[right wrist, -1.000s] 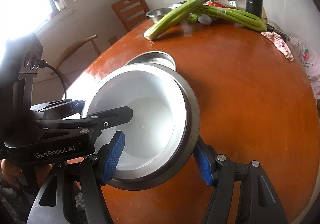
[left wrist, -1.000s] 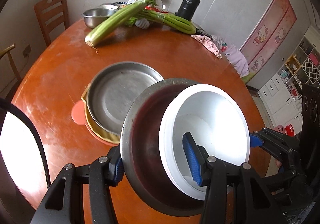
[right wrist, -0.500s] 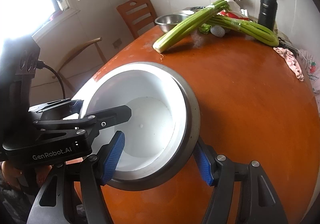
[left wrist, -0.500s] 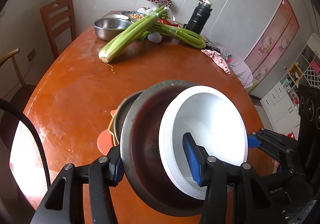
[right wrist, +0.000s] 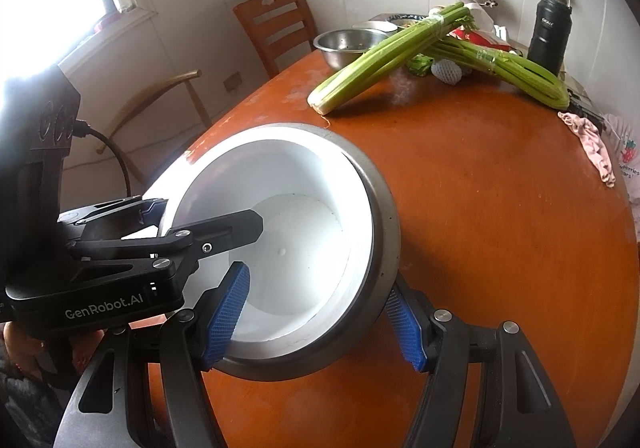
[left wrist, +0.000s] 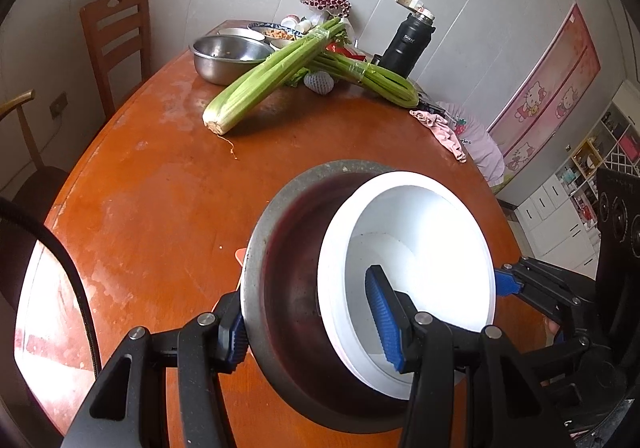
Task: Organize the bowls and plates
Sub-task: 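Lift the bowl stack with the right tool and carry it over the plate stack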
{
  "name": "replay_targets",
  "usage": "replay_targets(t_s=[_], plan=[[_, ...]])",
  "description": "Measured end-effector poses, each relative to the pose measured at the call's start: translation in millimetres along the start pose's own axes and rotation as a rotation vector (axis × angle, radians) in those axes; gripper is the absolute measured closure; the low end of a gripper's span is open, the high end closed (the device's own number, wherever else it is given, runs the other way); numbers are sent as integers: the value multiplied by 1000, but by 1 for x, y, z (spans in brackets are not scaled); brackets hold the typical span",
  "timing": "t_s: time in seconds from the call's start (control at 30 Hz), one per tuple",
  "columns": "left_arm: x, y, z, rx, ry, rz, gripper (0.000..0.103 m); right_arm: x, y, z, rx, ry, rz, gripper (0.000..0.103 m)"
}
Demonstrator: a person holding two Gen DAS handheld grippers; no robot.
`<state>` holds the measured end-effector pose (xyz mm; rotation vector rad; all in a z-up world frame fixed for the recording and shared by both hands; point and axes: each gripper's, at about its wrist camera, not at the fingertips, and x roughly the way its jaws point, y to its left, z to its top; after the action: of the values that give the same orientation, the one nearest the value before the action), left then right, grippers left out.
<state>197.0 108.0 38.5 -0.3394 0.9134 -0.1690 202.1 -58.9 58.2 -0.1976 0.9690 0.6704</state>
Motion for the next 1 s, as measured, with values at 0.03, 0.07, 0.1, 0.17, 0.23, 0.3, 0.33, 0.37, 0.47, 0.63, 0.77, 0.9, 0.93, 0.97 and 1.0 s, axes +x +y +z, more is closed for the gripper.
replay_targets(t_s=[0.03, 0.07, 0.1, 0.17, 0.23, 0.3, 0.33, 0.37, 0.47, 0.63, 0.77, 0.9, 0.93, 0.97, 1.0], plan=[[2, 1, 1, -2, 3, -1, 52, 1, -1, 1, 1, 3, -1, 33], [5, 2, 1, -3, 6, 0, 52, 3, -1, 2, 2, 8, -3, 33], [6, 3, 1, -4, 9, -2, 52, 5, -2, 2, 1, 11, -5, 33], [9, 4, 0, -6, 15, -4, 52, 8, -3, 2, 2, 20, -8, 33], [13, 6, 0, -11, 24, -4, 52, 11, -3, 3, 1, 25, -13, 33], [17, 7, 0, -12, 31, -2, 52, 14, -4, 3, 5, 32, -11, 33], [19, 7, 0, -14, 35, -3, 52, 15, -5, 3, 4, 35, -12, 33], [20, 8, -1, -16, 35, -4, 52, 16, -5, 3, 4, 37, -13, 33], [21, 8, -1, -18, 35, -2, 52, 19, -7, 3, 4, 44, -13, 33], [25, 8, -3, -14, 36, 11, 52, 25, -7, 2, 2, 52, -16, 33], [29, 8, -4, -11, 38, 20, 52, 29, -10, 1, 8, 56, -12, 33], [32, 9, -5, -8, 39, 34, 52, 35, -9, 0, 7, 65, -13, 33], [33, 9, -5, -6, 40, 38, 52, 36, -9, 0, 7, 65, -13, 33], [34, 10, -6, -5, 42, 40, 52, 37, -9, -1, 9, 69, -12, 33], [35, 10, -6, -5, 44, 42, 52, 38, -9, -1, 10, 71, -12, 33]])
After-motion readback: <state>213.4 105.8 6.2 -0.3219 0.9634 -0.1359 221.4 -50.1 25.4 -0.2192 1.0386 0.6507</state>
